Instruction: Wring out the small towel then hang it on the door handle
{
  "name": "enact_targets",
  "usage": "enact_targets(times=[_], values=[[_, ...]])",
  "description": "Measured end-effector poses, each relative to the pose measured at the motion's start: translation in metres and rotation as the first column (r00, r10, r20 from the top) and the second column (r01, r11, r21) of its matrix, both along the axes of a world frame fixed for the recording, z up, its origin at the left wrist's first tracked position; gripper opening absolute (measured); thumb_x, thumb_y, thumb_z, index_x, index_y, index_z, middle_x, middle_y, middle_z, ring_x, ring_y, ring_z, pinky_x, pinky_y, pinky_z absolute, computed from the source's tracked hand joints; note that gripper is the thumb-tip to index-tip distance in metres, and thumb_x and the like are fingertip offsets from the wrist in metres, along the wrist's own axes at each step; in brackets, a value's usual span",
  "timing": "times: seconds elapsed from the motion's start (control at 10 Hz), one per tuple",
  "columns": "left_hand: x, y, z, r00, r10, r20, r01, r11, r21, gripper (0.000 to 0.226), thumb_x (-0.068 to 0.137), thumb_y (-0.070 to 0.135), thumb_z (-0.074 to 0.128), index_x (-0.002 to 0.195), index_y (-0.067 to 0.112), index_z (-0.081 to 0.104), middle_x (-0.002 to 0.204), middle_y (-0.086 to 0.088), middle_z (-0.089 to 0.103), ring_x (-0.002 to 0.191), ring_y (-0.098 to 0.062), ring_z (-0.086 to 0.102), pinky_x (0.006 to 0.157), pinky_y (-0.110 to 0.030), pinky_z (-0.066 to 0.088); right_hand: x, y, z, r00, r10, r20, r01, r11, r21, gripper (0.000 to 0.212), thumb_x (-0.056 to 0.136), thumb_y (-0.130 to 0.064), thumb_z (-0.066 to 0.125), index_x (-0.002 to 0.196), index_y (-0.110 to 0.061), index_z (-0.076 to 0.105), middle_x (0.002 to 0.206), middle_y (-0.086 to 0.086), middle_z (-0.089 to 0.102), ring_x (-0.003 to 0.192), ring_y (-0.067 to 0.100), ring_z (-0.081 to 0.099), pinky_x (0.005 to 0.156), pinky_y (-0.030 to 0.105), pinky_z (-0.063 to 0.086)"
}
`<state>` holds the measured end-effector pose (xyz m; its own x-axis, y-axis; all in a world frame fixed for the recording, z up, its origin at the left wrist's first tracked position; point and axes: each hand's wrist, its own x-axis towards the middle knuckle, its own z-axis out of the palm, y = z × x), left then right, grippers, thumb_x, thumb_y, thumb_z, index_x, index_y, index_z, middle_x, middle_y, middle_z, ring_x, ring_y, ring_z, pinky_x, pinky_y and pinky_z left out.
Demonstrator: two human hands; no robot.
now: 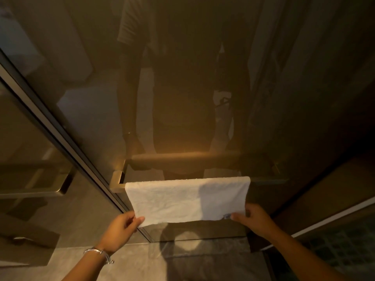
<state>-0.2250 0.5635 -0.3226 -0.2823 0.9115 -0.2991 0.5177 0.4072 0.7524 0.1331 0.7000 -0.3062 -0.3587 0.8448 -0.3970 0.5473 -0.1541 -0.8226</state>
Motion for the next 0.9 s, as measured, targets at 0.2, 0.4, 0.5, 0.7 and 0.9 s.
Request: enact_targets(times=[0.2, 0.4, 0.5, 0.7, 0.9], values=[[0.002, 0.006, 0.002, 0.995, -0.055, -0.079, 0.052, 0.998, -0.046, 0.02, 0.092, 0.024, 0.05, 0.083, 0.013, 0.064, 0.076, -0.007, 0.068, 0.069, -0.018, 0.062, 0.067, -0.033, 0.051, 0.002, 0.003, -0.005, 0.998, -0.035, 0.053, 0.032, 0.998, 0.053, 0.013, 0.078, -0.025, 0.071, 0.086, -0.015, 0.067, 0.086, 0.005, 0.07, 0.083, 0.017, 0.066, 0.069, 0.023, 0.051], [0.008, 0.004, -0.002, 0.999, 0.019, -0.031, -0.022, 0.997, -0.08, 0.013, 0.092, 0.025, 0.048, 0.093, 0.017, 0.058, 0.081, -0.003, 0.068, 0.07, -0.016, 0.063, 0.06, -0.024, 0.049, -0.002, 0.002, -0.008, 0.989, -0.038, 0.143, 0.033, 0.999, 0.042, 0.016, 0.078, -0.033, 0.07, 0.08, -0.027, 0.055, 0.081, -0.004, 0.062, 0.079, 0.012, 0.06, 0.069, 0.022, 0.047], [0.005, -0.006, -0.008, 0.993, 0.119, 0.007, -0.117, 0.986, -0.123, 0.009, 0.088, 0.017, 0.056, 0.088, 0.009, 0.053, 0.062, -0.006, 0.065, 0.05, -0.018, 0.058, 0.048, -0.024, 0.045, 0.012, 0.005, -0.004, 0.973, -0.004, 0.23, 0.009, 1.0, -0.022, 0.021, 0.08, -0.031, 0.068, 0.075, -0.023, 0.05, 0.078, 0.0, 0.057, 0.073, 0.012, 0.056, 0.062, 0.021, 0.045], [0.009, -0.03, -0.013, 0.984, 0.177, -0.006, -0.177, 0.977, -0.123, 0.021, 0.087, 0.001, 0.052, 0.068, 0.009, 0.048, 0.049, -0.003, 0.052, 0.04, -0.018, 0.049, 0.046, -0.027, 0.042, 0.026, 0.005, -0.007, 0.968, 0.045, 0.248, -0.034, 0.998, -0.048, 0.019, 0.085, -0.019, 0.061, 0.072, -0.017, 0.048, 0.075, 0.005, 0.052, 0.074, 0.02, 0.056, 0.071, 0.033, 0.052], [0.009, -0.046, 0.008, 0.993, 0.112, -0.045, -0.114, 0.992, -0.057, 0.022, 0.087, 0.005, 0.052, 0.067, 0.014, 0.048, 0.052, -0.001, 0.051, 0.041, -0.014, 0.049, 0.043, -0.02, 0.043, 0.014, -0.023, 0.007, 0.983, 0.024, 0.185, -0.038, 0.997, 0.073, 0.033, 0.083, -0.013, 0.062, 0.061, -0.015, 0.038, 0.062, 0.004, 0.041, 0.059, 0.017, 0.042, 0.059, 0.027, 0.038]])
